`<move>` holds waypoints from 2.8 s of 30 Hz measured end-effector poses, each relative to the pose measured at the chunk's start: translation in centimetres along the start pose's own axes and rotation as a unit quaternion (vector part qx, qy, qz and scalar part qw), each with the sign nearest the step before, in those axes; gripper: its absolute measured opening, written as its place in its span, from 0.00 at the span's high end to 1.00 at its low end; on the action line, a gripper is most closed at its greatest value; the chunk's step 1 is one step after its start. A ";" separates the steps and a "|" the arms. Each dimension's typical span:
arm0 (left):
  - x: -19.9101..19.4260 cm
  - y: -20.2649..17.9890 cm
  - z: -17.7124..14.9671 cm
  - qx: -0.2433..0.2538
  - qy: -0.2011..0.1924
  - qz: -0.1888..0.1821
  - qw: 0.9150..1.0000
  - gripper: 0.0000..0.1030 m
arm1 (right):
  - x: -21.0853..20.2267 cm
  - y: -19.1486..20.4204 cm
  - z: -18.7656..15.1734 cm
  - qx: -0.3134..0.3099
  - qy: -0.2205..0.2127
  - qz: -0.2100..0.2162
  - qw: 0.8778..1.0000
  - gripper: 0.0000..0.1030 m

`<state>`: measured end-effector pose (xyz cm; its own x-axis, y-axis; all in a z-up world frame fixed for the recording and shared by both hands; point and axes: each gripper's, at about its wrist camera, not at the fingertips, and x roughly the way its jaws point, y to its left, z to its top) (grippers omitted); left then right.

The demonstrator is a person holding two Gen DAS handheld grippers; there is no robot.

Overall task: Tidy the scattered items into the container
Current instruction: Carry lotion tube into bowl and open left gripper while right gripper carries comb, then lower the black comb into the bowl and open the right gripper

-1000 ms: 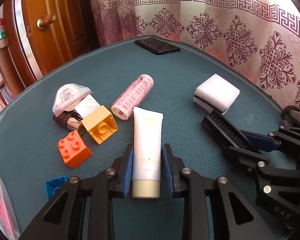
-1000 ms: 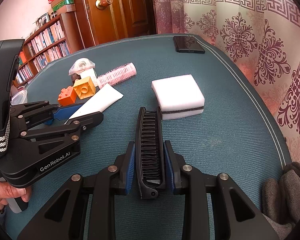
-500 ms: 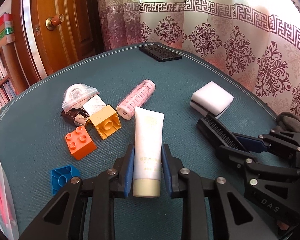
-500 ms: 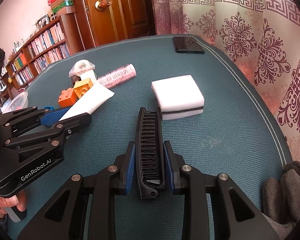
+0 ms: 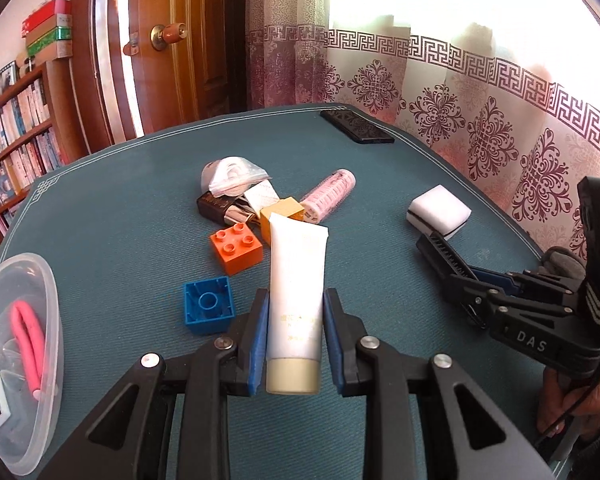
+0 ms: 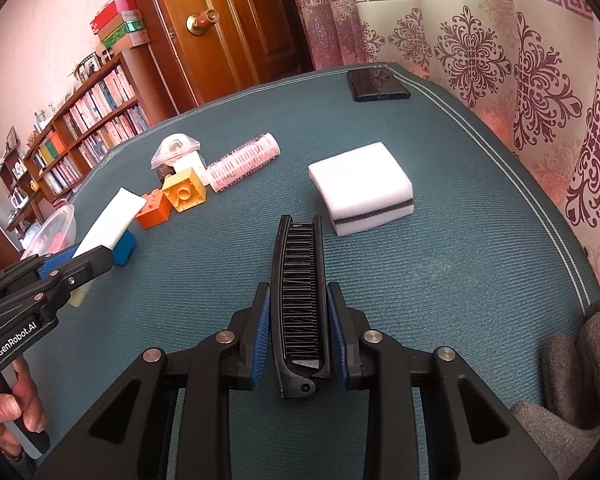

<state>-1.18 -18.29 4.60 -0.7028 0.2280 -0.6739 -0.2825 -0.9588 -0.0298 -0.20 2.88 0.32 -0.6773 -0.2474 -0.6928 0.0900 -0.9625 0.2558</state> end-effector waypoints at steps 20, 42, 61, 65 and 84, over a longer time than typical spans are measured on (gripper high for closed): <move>-4.8 7.6 -1.3 -0.054 -0.031 0.065 0.996 0.71 | -1.2 5.5 -1.8 -0.014 0.017 0.054 0.998 0.72; -5.6 18.1 -4.7 -0.140 -0.025 0.170 0.975 0.71 | -0.3 10.0 -1.8 -0.028 0.028 0.083 0.996 0.72; -4.8 20.0 -5.9 -0.163 -0.011 0.180 0.970 0.39 | 0.6 13.6 -1.6 -0.049 0.037 0.102 0.993 0.72; -5.4 19.6 -5.7 -0.149 -0.024 0.182 0.972 0.26 | 0.7 14.3 -1.7 -0.052 0.040 0.106 0.992 0.72; -9.8 22.4 -5.6 -0.178 -0.058 0.199 0.962 0.18 | 1.8 23.2 0.6 -0.114 0.028 0.159 0.980 0.72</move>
<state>3.04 -42.96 6.36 -0.7828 -0.1715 -0.5982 0.2507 -0.9667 -0.0510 0.17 -19.84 5.40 -0.5483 -0.5391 -0.6393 0.4559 -0.8336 0.3120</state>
